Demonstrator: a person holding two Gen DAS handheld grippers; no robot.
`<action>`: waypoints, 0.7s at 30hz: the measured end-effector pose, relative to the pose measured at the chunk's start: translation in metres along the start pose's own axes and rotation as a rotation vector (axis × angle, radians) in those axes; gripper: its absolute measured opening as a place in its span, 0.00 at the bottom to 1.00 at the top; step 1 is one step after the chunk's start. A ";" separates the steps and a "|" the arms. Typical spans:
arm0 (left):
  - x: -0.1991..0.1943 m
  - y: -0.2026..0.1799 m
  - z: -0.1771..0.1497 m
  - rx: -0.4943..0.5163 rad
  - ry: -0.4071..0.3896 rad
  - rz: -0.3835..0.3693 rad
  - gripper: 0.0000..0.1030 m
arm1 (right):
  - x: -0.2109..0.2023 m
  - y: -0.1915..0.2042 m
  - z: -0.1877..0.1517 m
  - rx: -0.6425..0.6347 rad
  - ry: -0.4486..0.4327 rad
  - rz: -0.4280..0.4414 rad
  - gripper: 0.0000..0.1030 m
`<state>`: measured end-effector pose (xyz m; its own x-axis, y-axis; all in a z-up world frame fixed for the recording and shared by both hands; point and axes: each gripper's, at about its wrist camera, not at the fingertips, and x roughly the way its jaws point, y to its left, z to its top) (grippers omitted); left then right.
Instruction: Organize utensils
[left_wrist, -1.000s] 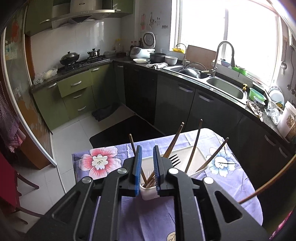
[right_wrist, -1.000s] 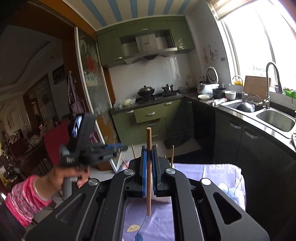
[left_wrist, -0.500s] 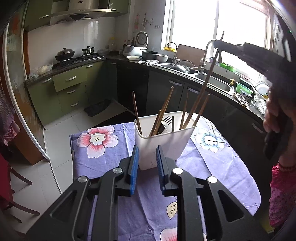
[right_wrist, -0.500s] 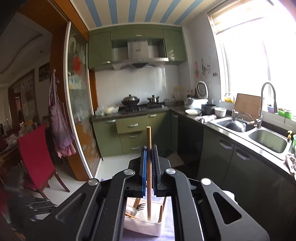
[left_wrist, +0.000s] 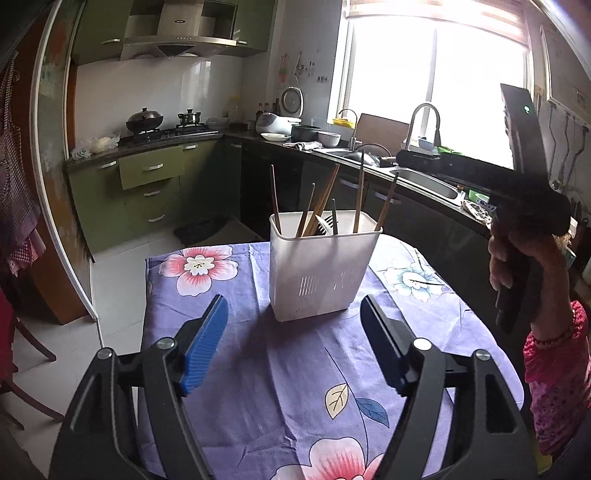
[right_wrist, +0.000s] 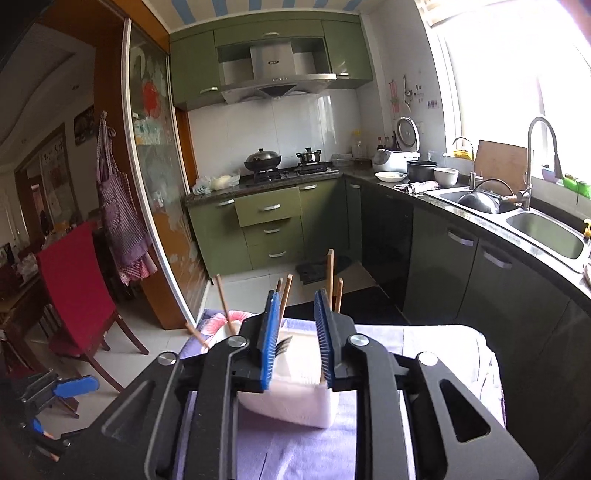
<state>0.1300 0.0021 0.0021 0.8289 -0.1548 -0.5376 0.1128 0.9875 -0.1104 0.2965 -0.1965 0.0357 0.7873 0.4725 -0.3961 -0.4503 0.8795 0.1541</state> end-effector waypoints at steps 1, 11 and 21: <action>-0.002 -0.001 -0.005 -0.006 -0.010 0.005 0.80 | -0.009 0.000 -0.012 -0.003 -0.005 -0.009 0.34; 0.001 -0.020 -0.063 -0.009 0.011 0.032 0.93 | -0.086 -0.005 -0.135 0.013 0.020 -0.066 0.81; -0.022 -0.028 -0.081 -0.068 -0.033 0.051 0.93 | -0.155 0.011 -0.178 -0.006 -0.036 -0.128 0.95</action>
<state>0.0641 -0.0244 -0.0501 0.8503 -0.1021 -0.5163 0.0334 0.9895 -0.1407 0.0937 -0.2700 -0.0625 0.8533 0.3580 -0.3791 -0.3475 0.9325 0.0984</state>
